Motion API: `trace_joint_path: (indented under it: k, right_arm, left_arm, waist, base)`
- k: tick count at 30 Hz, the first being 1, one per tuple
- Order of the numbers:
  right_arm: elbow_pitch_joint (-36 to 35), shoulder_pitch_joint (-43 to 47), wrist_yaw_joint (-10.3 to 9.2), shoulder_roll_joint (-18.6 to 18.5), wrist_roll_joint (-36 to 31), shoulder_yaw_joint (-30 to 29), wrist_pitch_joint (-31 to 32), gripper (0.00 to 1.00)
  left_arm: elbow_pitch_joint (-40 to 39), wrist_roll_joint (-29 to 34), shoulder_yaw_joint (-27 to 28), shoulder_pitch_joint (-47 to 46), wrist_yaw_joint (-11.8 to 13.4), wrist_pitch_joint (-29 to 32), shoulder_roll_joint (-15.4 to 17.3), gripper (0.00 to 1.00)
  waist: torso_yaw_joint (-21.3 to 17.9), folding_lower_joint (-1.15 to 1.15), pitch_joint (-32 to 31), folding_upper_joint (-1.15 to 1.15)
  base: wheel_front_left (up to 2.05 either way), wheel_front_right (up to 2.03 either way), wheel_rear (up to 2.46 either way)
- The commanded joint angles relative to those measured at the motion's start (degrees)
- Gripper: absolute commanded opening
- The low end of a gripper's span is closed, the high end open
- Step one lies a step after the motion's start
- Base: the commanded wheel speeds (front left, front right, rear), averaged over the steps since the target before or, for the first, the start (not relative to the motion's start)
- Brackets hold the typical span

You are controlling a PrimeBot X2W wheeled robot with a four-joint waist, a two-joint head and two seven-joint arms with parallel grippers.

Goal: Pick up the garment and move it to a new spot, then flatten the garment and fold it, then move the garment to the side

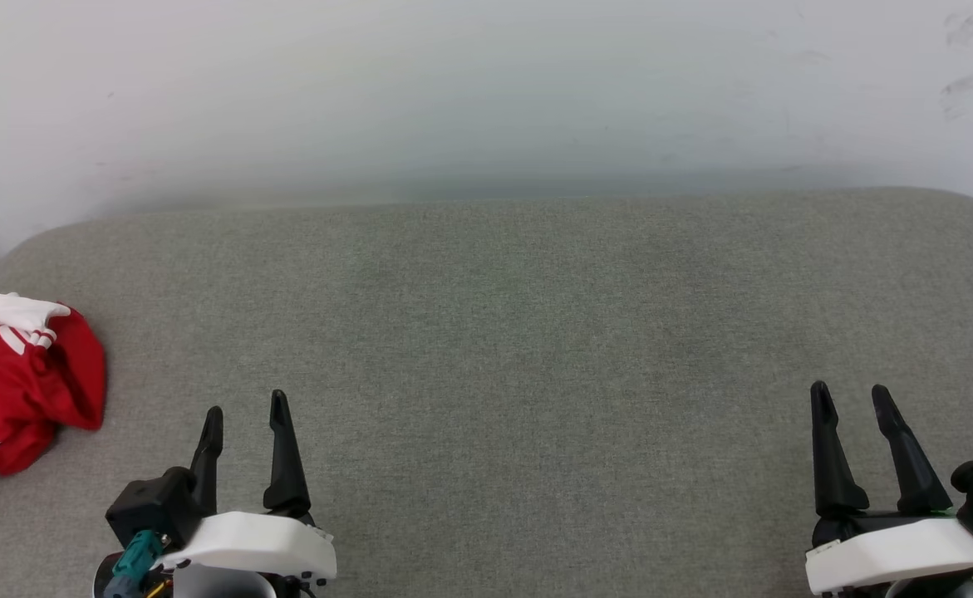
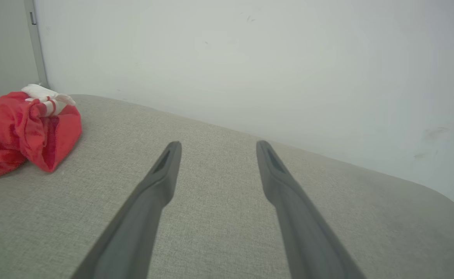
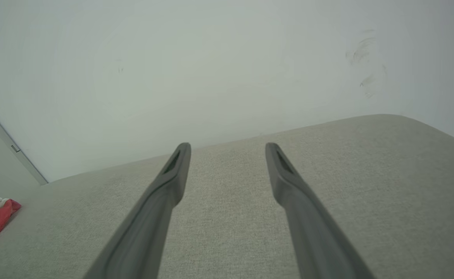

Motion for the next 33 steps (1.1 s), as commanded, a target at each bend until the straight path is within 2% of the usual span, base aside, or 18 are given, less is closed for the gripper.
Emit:
trace_joint_path:
  k: [1,33]
  right_arm:
    - [-0.8,0.2,0.0,0.0,-1.4,0.1,-0.4,1.0]
    - [-2.9,2.3,0.0,0.0,-12.5,0.6,-4.2,1.0]
  left_arm:
    - [-0.7,1.4,-0.1,0.1,0.2,-0.5,0.1,1.0]
    - [-0.8,12.6,-1.6,1.9,-2.1,-4.1,0.2,1.0]
  waist:
    - [0.0,0.0,0.0,0.0]
    - [0.0,0.0,-0.3,0.0]
  base:
    - [0.0,0.0,0.0]
    - [0.0,0.0,0.0]
